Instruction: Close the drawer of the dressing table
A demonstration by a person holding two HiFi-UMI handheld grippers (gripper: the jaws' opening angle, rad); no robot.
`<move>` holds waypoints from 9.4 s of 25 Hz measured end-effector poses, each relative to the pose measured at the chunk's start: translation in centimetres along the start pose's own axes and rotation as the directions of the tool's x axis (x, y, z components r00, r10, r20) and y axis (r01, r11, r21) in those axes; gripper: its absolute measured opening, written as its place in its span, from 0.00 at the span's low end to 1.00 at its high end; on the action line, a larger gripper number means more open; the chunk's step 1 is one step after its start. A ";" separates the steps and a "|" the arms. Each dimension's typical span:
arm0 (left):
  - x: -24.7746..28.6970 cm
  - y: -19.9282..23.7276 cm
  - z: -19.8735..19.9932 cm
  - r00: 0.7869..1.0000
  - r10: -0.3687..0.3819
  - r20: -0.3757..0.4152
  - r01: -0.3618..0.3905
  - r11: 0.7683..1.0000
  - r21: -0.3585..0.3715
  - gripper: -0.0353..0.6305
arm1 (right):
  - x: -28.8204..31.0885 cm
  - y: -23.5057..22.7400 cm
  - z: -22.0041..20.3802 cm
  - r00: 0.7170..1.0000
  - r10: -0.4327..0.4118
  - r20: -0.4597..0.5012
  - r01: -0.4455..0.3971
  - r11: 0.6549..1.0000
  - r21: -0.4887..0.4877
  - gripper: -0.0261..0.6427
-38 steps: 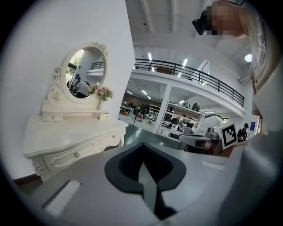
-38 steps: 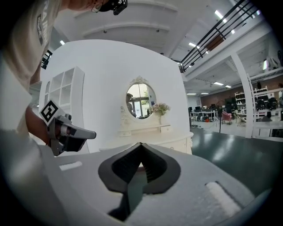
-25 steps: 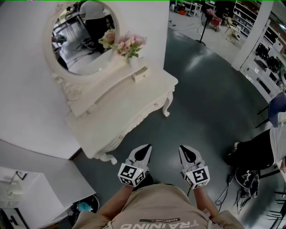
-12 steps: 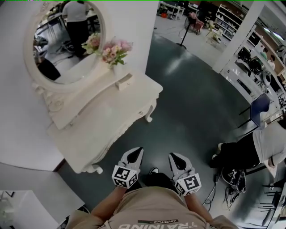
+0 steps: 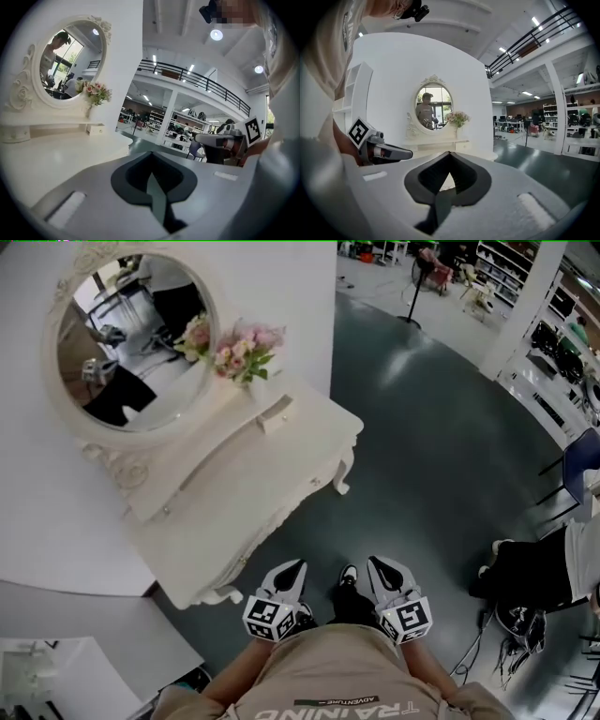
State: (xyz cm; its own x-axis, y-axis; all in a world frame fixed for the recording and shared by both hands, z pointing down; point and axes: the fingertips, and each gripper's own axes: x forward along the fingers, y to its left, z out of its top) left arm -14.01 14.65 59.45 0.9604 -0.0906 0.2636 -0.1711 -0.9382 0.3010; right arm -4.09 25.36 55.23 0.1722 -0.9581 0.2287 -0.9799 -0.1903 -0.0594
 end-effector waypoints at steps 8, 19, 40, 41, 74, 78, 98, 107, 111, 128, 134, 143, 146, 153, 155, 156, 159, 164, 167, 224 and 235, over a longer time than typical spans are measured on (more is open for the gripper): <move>6.9 -0.1 6.0 0.998 0.066 0.012 -0.066 0.997 0.041 0.07 | 7.1 -6.4 3.6 0.979 0.184 0.082 -0.171 0.975 -0.142 0.04; 11.8 1.4 9.6 0.976 0.209 0.064 -0.211 0.977 0.038 0.07 | 11.5 -14.5 2.6 0.977 0.206 0.049 -0.206 0.978 -0.018 0.04; 23.8 8.4 15.8 0.992 0.076 0.104 -0.080 0.996 0.035 0.07 | 20.3 -20.1 8.0 0.983 0.182 0.005 -0.182 0.980 -0.075 0.04; 24.1 9.2 16.6 0.990 0.071 0.119 -0.076 0.996 0.040 0.07 | 21.2 -20.2 8.5 0.984 0.176 0.004 -0.175 0.981 -0.083 0.04; 15.5 31.2 21.1 0.777 0.601 0.189 -0.570 0.798 -0.193 0.07 | 46.7 -11.9 12.8 0.812 0.565 -0.146 -0.584 0.794 -0.170 0.04; 15.8 32.7 22.6 0.739 0.649 0.180 -0.627 0.761 -0.169 0.07 | 49.5 -11.6 13.3 0.769 0.624 -0.135 -0.639 0.751 -0.167 0.04; 18.9 30.9 22.8 0.705 0.689 0.168 -0.661 0.725 -0.196 0.07 | 52.1 -12.8 9.1 0.692 0.677 -0.249 -0.717 0.686 -0.128 0.04; 18.2 30.4 23.3 0.740 0.638 0.213 -0.610 0.770 -0.186 0.07 | 51.6 -12.1 5.6 0.735 0.608 -0.300 -0.656 0.750 -0.085 0.04; 17.9 30.0 23.4 0.760 0.611 0.221 -0.587 0.791 -0.171 0.07 | 52.7 -12.1 2.8 0.748 0.567 -0.345 -0.609 0.793 -0.020 0.04; 13.4 31.2 22.1 0.722 0.657 0.217 -0.620 0.753 -0.221 0.07 | 57.0 -11.4 -3.6 0.712 0.471 -0.520 -0.526 0.849 0.050 0.04; 12.9 31.6 21.8 0.711 0.671 0.211 -0.629 0.741 -0.234 0.07 | 57.6 -11.7 -3.6 0.715 0.472 -0.515 -0.525 0.850 0.050 0.04; 12.9 32.0 21.9 0.707 0.674 0.214 -0.632 0.738 -0.238 0.07 | 58.5 -11.5 -3.4 0.725 0.456 -0.516 -0.522 0.853 0.020 0.04; 13.1 32.0 21.9 0.709 0.673 0.211 -0.630 0.739 -0.240 0.07 | 58.8 -11.5 -3.4 0.731 0.441 -0.521 -0.537 0.843 -0.040 0.04; 13.2 32.0 21.7 0.703 0.681 0.206 -0.636 0.731 -0.246 0.07 | 59.4 -11.2 -3.2 0.730 0.457 -0.508 -0.527 0.850 0.006 0.04; 13.3 32.0 21.7 0.704 0.681 0.204 -0.635 0.731 -0.248 0.07 | 59.8 -11.2 -3.1 0.737 0.456 -0.499 -0.520 0.854 0.013 0.04; 13.3 32.0 21.8 0.703 0.681 0.205 -0.635 0.731 -0.250 0.07 | 59.9 -11.2 -3.1 0.738 0.456 -0.497 -0.522 0.853 0.007 0.04; 13.3 32.0 21.9 0.699 0.684 0.207 -0.638 0.728 -0.250 0.07 | 60.1 -11.1 -3.0 0.736 0.464 -0.493 -0.534 0.846 -0.001 0.04; 13.2 31.9 21.9 0.696 0.688 0.207 -0.641 0.725 -0.251 0.07 | 60.7 -10.9 -2.9 0.741 0.460 -0.489 -0.528 0.849 -0.002 0.04; 13.2 31.8 21.8 0.693 0.691 0.205 -0.644 0.721 -0.254 0.07 | 61.2 -10.7 -2.7 0.743 0.465 -0.482 -0.532 0.847 -0.003 0.04; 11.2 31.8 24.6 0.681 0.679 0.274 -0.638 0.734 -0.232 0.07 | 48.7 -7.2 17.3 0.706 0.696 -0.130 -0.708 0.689 -0.157 0.04; 8.6 31.5 32.2 0.656 0.645 0.391 -0.669 0.737 -0.094 0.07 | 47.3 -5.3 25.7 0.684 0.729 0.011 -0.704 0.665 -0.249 0.04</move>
State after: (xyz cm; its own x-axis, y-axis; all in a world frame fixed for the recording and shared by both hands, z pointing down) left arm -4.02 -26.44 41.71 0.6058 -0.7956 0.0085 -0.7893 -0.5996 0.1320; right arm 11.83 -24.47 41.44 -0.5954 -0.7968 0.1027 -0.7978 0.6015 0.0415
